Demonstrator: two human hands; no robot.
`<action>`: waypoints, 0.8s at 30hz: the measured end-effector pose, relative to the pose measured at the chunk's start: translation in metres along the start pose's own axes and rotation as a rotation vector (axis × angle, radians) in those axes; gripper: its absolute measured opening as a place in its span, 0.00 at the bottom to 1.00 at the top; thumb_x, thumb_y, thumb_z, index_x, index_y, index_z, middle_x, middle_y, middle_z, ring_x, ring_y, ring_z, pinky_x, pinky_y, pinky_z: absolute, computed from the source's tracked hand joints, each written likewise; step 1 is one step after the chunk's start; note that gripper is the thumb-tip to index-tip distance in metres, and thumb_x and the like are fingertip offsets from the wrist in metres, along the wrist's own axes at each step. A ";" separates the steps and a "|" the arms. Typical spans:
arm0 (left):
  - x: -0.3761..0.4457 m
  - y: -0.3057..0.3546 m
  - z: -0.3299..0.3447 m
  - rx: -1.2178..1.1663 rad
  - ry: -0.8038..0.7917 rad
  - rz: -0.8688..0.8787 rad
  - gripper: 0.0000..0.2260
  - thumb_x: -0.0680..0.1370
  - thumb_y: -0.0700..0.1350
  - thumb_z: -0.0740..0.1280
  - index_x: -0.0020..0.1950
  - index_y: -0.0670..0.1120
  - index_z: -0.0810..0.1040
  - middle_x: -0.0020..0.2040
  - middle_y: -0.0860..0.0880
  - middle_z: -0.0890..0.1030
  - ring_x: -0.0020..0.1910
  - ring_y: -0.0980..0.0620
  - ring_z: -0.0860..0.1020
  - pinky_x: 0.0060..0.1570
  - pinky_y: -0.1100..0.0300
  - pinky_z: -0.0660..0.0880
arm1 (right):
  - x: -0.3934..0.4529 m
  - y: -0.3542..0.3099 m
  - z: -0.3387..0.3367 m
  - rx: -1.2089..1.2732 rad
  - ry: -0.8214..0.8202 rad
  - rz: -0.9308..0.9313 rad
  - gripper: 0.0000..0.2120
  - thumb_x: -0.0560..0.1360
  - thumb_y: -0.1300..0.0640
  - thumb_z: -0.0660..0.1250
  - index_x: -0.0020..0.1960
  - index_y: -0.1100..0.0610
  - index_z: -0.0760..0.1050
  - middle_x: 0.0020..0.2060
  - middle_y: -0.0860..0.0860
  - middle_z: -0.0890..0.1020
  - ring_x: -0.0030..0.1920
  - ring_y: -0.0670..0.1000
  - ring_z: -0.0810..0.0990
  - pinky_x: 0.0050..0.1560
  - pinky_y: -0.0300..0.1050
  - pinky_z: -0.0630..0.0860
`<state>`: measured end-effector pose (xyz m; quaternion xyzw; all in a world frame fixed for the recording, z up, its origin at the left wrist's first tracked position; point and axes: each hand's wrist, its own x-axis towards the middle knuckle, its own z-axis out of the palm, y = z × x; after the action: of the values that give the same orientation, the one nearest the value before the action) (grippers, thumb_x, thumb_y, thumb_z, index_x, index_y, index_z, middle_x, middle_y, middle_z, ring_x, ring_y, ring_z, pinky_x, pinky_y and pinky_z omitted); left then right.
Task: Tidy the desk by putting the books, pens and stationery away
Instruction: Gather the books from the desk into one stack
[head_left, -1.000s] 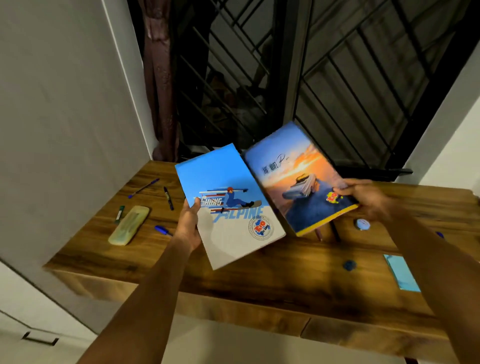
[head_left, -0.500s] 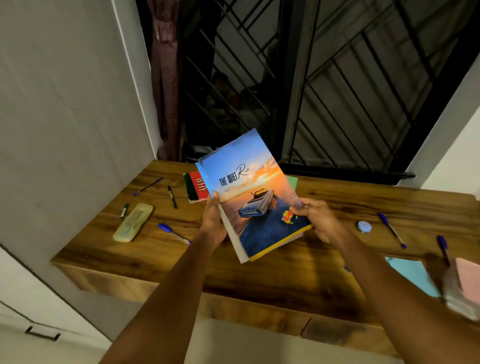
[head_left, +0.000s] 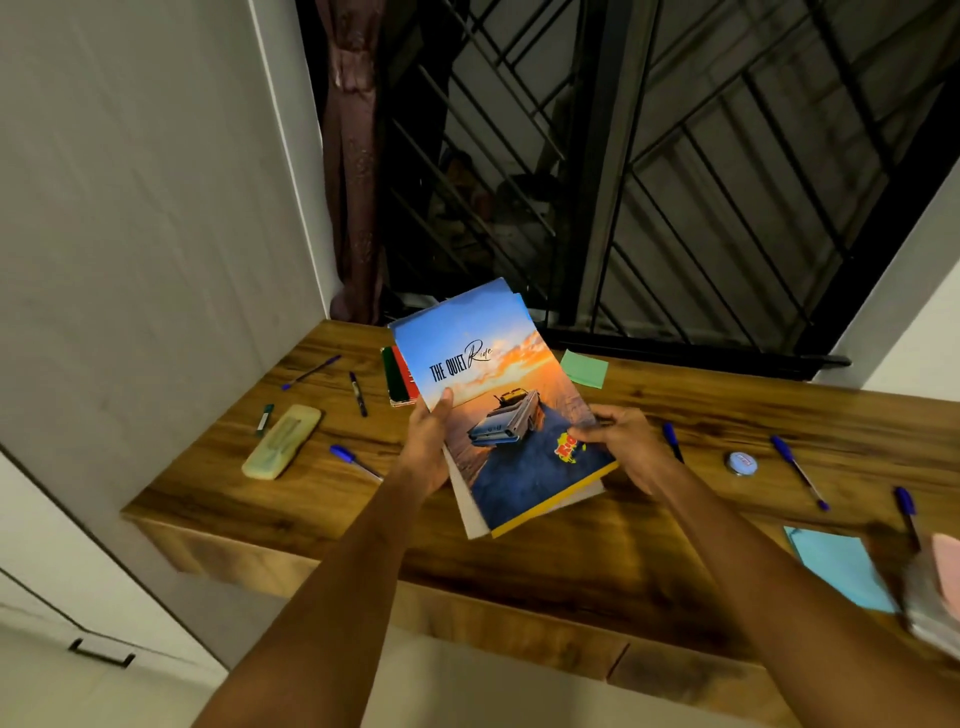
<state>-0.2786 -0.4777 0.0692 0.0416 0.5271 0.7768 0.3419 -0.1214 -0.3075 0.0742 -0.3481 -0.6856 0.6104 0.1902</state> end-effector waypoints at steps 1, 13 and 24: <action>0.000 0.000 -0.001 -0.007 -0.002 0.006 0.19 0.80 0.48 0.61 0.70 0.46 0.65 0.63 0.41 0.78 0.53 0.43 0.81 0.36 0.53 0.81 | 0.001 -0.002 0.001 -0.018 -0.007 0.001 0.17 0.68 0.66 0.74 0.56 0.56 0.80 0.53 0.53 0.84 0.52 0.55 0.82 0.59 0.55 0.77; -0.001 0.008 -0.008 0.005 0.086 0.071 0.22 0.79 0.50 0.62 0.72 0.49 0.63 0.66 0.42 0.75 0.57 0.40 0.79 0.47 0.46 0.81 | 0.002 -0.009 0.035 -0.025 -0.203 0.115 0.23 0.72 0.65 0.69 0.66 0.56 0.71 0.58 0.52 0.81 0.54 0.54 0.81 0.55 0.53 0.79; -0.015 0.013 -0.030 0.234 0.159 0.385 0.13 0.75 0.41 0.69 0.59 0.40 0.75 0.46 0.48 0.81 0.45 0.49 0.81 0.30 0.67 0.77 | -0.002 0.010 0.079 0.016 -0.119 -0.001 0.17 0.68 0.73 0.70 0.51 0.58 0.74 0.47 0.54 0.82 0.51 0.57 0.81 0.54 0.54 0.78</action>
<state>-0.2855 -0.5126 0.0713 0.1194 0.6210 0.7623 0.1378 -0.1717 -0.3647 0.0508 -0.3090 -0.6912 0.6353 0.1521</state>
